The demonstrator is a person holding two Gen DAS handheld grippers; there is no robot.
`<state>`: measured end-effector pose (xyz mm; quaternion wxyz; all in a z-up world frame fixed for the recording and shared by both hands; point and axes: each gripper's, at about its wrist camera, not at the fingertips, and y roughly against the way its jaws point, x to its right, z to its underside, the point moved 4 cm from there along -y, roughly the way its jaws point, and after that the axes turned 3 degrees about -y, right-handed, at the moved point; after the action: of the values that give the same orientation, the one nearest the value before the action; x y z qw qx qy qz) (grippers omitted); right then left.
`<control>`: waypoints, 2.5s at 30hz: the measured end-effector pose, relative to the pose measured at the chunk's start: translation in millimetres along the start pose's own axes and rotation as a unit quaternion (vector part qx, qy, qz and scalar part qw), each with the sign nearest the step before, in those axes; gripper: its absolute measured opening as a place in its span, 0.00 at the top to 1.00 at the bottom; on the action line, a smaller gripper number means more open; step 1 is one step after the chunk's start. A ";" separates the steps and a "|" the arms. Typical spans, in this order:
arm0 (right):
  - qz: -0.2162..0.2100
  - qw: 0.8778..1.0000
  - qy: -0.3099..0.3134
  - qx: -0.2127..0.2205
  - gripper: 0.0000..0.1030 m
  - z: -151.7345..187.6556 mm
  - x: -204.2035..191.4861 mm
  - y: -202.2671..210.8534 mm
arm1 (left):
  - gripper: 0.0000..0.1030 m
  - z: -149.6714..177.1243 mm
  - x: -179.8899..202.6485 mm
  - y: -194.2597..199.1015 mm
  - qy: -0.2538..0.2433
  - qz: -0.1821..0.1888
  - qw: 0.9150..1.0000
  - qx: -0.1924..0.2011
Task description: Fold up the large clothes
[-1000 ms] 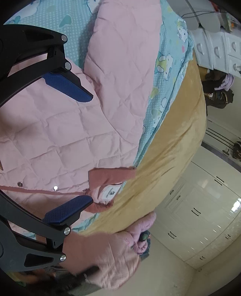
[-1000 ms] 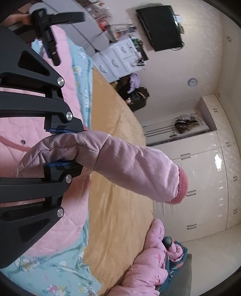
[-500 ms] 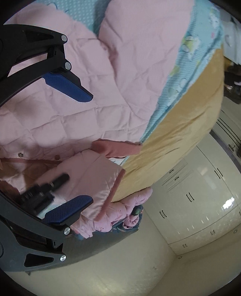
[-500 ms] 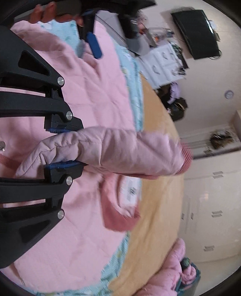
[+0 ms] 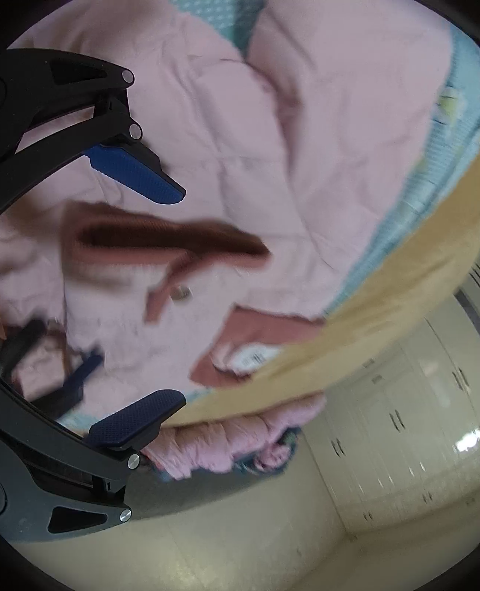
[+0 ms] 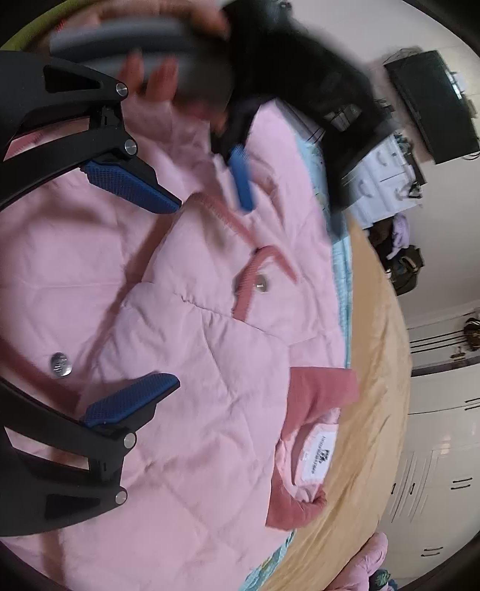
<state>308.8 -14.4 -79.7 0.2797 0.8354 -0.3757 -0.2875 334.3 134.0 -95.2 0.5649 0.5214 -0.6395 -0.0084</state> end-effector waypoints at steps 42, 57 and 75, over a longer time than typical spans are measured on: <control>0.173 0.953 -0.249 0.005 0.36 18.9 242.5 58.1 | 0.95 -5.6 -8.5 -8.0 -0.171 -0.167 0.969 0.059; 0.145 0.970 -0.191 0.032 0.19 19.5 200.9 75.3 | 0.59 0.2 12.2 19.9 -0.197 -0.195 0.958 0.079; 0.117 0.975 -0.185 -0.033 0.14 39.8 169.1 54.0 | 0.29 63.5 42.6 -49.7 -0.304 -0.239 0.922 -0.009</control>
<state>349.6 -188.0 -115.4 0.2647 0.7084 -0.5061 -0.4146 328.3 45.8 -117.6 0.3287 0.6263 -0.6365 -0.3074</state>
